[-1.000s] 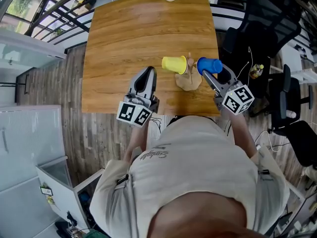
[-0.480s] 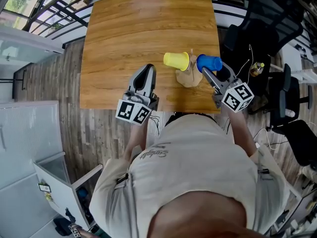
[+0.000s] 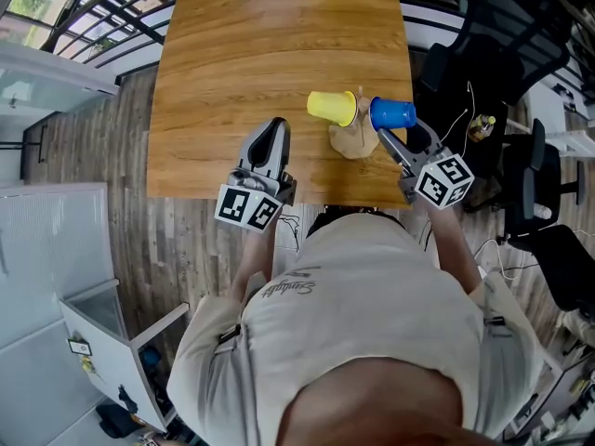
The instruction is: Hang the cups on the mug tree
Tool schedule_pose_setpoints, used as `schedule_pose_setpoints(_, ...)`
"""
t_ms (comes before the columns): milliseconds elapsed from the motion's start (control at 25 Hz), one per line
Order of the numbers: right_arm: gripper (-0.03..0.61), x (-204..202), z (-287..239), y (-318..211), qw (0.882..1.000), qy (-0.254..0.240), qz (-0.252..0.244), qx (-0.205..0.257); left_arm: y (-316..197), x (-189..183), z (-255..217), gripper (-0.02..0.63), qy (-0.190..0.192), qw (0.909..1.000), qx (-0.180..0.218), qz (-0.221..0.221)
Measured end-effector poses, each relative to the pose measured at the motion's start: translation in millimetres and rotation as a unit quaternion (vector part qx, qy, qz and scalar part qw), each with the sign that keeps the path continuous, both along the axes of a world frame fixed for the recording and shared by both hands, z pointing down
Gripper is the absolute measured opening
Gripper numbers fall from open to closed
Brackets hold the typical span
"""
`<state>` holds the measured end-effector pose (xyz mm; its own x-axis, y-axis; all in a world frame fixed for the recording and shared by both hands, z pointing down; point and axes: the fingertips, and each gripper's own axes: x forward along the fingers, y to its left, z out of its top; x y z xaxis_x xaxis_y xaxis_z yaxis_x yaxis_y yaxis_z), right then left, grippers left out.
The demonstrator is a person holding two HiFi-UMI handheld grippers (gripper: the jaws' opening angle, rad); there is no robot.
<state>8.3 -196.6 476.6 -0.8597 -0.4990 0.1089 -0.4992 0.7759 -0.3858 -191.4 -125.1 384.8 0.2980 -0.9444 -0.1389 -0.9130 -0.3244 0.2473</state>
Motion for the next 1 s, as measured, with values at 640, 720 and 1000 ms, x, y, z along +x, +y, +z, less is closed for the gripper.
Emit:
schedule_pose_setpoints(640,0.193,26.3,-10.6,23.2,0.999,0.016,0.015,0.032,3.5,22.3,-1.1,0.031,-0.005,0.9998,-0.002,0.018)
schedule_pose_setpoints(720,0.154,29.2,-20.8,25.0,0.999,0.015,0.015,0.048,2.4,27.5,-1.0,0.031,-0.007,0.9997,-0.005,0.024)
schedule_pose_setpoints(1000,-0.001,41.8,-52.8,29.6,0.994,0.031,0.022,0.107,-5.5,55.2,-7.7,0.031,-0.014,0.9988,-0.001,0.047)
